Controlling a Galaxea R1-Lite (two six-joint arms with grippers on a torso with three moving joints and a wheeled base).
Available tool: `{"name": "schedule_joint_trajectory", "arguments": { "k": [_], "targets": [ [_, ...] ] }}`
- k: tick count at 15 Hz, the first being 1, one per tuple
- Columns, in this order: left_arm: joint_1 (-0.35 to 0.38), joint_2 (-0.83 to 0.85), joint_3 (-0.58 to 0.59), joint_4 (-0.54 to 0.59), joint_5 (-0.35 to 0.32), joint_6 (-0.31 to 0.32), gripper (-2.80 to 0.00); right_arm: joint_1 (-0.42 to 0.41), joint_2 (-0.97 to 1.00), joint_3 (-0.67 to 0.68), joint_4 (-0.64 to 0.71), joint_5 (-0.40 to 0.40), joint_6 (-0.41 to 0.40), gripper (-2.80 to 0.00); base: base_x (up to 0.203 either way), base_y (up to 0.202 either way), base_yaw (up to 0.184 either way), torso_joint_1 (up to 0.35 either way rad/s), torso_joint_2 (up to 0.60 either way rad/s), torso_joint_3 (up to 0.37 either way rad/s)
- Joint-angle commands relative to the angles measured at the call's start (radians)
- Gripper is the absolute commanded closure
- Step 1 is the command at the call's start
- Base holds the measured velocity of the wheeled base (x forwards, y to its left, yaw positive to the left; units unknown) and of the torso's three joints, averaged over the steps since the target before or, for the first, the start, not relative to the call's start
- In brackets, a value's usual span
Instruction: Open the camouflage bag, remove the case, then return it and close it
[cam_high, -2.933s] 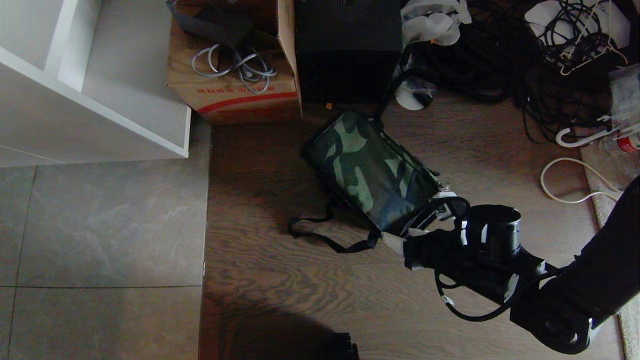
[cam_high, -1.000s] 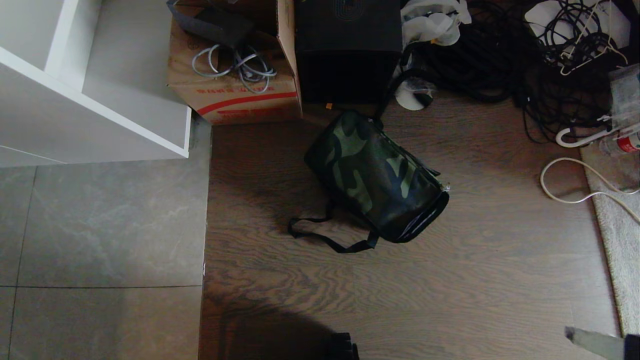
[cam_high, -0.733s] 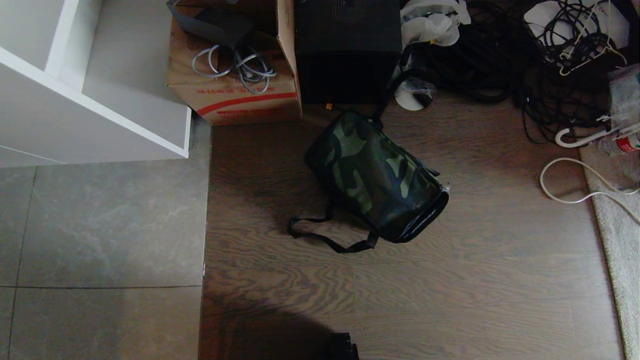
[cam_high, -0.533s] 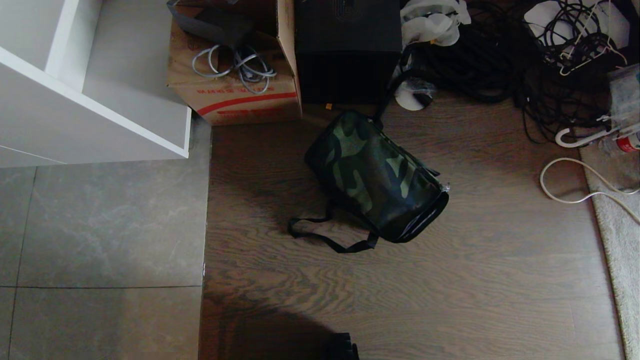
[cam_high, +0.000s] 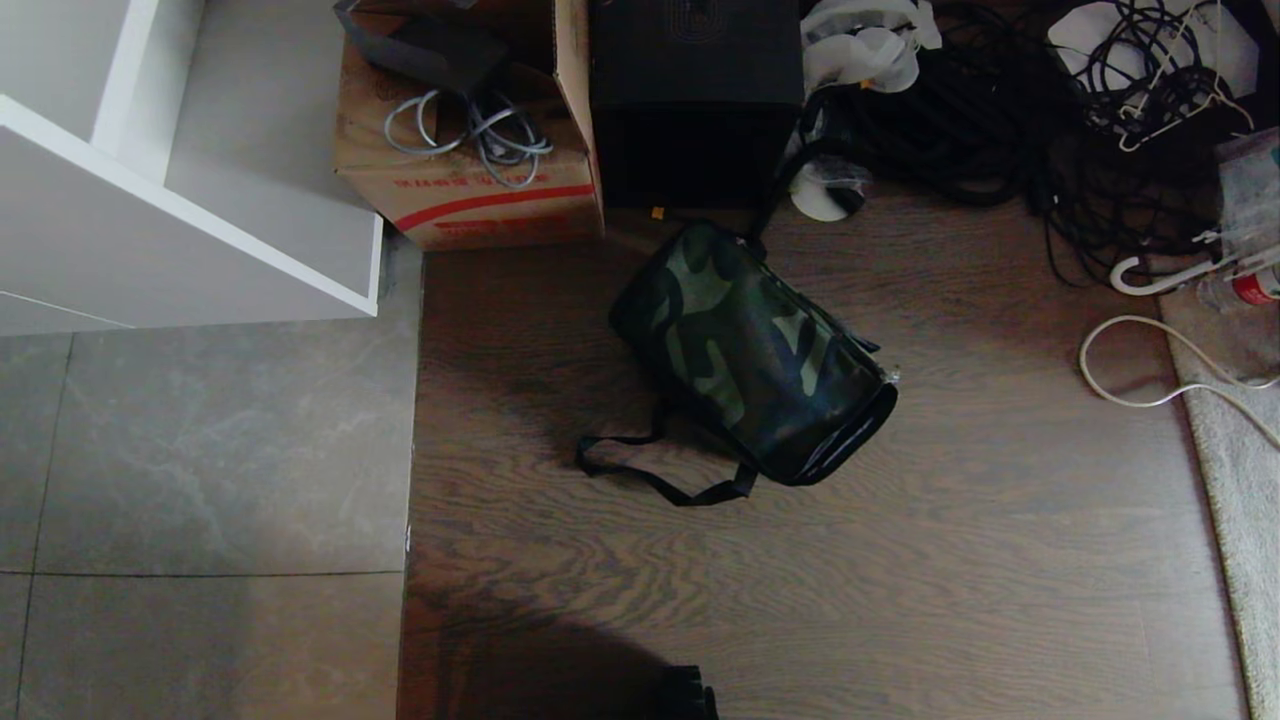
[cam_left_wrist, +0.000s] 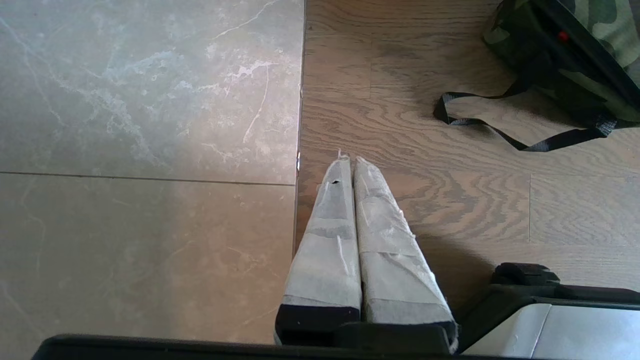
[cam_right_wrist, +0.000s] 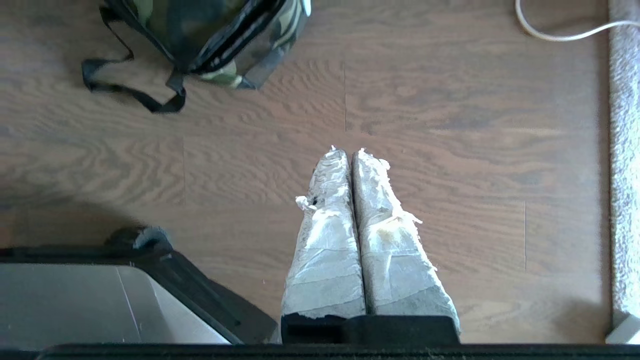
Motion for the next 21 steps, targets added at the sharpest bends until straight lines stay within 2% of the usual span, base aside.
{"name": "schedule_joint_trajectory", "arguments": {
  "k": [1,21],
  "targets": [
    [0.0,0.001,0.0,-0.001,0.0,0.0,0.0,0.0,-0.019,0.002,-0.001,0.001,0.002,0.0,0.0,0.0,0.0,0.0,0.0,0.0],
    [0.0,0.001,0.0,0.001,0.0,-0.002,0.0,0.0,-0.019,0.003,-0.001,-0.001,0.018,0.0,0.0,0.0,0.0,0.0,0.0,0.0]
  ]
}}
